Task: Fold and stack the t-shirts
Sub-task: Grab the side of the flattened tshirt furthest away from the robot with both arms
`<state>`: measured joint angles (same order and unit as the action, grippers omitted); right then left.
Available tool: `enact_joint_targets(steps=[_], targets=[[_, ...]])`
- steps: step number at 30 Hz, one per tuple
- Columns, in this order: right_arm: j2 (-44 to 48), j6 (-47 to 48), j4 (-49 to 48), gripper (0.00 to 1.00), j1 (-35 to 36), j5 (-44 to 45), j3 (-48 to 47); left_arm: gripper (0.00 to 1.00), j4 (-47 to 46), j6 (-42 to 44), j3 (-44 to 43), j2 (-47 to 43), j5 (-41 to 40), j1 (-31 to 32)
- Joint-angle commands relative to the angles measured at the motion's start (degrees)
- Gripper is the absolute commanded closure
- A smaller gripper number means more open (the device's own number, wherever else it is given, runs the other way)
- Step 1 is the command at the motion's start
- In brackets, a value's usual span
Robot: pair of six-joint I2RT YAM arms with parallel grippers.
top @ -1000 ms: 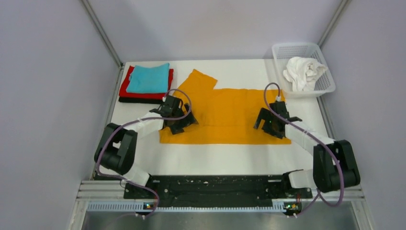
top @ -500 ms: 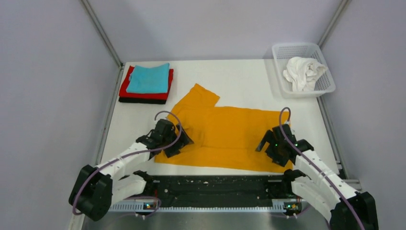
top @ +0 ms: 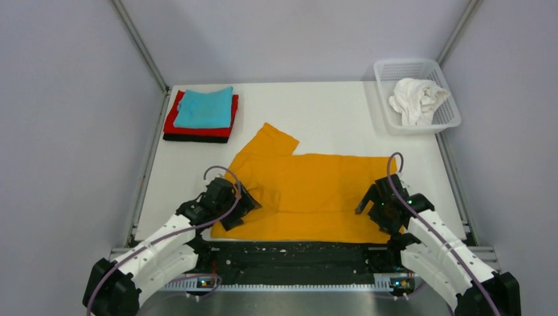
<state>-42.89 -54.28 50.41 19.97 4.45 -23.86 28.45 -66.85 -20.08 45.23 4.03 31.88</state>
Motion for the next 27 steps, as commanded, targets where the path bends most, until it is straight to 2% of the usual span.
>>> enact_joint_targets(steps=[1,5,9,13,20,27], targets=[[-1.1,3.1,-3.0,0.01,0.6,2.6,-5.2,0.01,-2.7,2.6,-4.2,1.8,-0.9,0.1],[-6.3,6.8,-4.4,0.01,0.6,5.9,-11.6,0.01,-6.4,7.3,-12.7,8.7,2.3,0.1],[-9.0,7.0,-7.4,0.01,0.6,7.6,-15.0,0.01,-8.5,10.3,-17.0,18.0,1.3,0.1],[-9.3,7.2,-9.0,0.01,0.6,9.3,-16.3,0.01,-7.0,14.0,-21.1,27.7,-1.6,-0.6],[-9.8,9.1,-8.5,0.01,0.5,14.0,-18.2,0.01,-6.8,26.2,-30.2,36.6,-1.2,-10.7],[-14.1,12.8,-10.1,0.01,-2.1,16.4,-20.8,0.02,-3.3,33.0,-44.3,44.7,4.5,-12.0]])
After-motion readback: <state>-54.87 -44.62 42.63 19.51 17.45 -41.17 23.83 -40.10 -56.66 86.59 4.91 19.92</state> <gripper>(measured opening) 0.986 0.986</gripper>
